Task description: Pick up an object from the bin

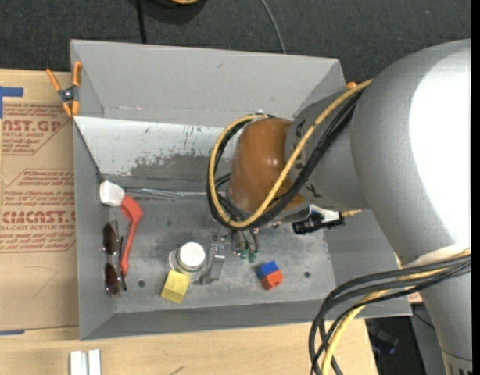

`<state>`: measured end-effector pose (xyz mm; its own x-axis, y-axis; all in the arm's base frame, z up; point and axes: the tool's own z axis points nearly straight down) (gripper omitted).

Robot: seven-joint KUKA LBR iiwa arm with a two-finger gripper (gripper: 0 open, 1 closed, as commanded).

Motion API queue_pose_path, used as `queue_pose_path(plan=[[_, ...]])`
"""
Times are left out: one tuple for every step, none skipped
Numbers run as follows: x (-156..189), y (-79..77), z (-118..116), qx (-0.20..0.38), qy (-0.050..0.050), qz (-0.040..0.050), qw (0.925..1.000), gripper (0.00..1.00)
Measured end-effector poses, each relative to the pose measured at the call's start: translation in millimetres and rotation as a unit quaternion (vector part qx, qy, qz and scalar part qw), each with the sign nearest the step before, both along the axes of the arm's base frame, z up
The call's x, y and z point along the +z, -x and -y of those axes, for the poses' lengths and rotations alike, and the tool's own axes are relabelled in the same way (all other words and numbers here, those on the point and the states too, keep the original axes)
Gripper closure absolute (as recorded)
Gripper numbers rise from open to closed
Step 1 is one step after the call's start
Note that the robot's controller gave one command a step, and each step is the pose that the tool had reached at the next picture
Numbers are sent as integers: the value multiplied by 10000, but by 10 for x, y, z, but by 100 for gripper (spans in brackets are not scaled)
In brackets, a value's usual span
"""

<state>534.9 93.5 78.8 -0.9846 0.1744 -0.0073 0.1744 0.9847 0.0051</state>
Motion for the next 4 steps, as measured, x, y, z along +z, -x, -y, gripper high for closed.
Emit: queue_pose_path(plan=[[-15, 155, -288, -428, -1, -10, 9991, 0], [-90, 104, -608, -1201, -13, -4, 9928, 100], [-90, 104, -607, -1202, -12, -4, 9927, 100], [296, 142, -546, -1246, 4, -50, 9922, 100]])
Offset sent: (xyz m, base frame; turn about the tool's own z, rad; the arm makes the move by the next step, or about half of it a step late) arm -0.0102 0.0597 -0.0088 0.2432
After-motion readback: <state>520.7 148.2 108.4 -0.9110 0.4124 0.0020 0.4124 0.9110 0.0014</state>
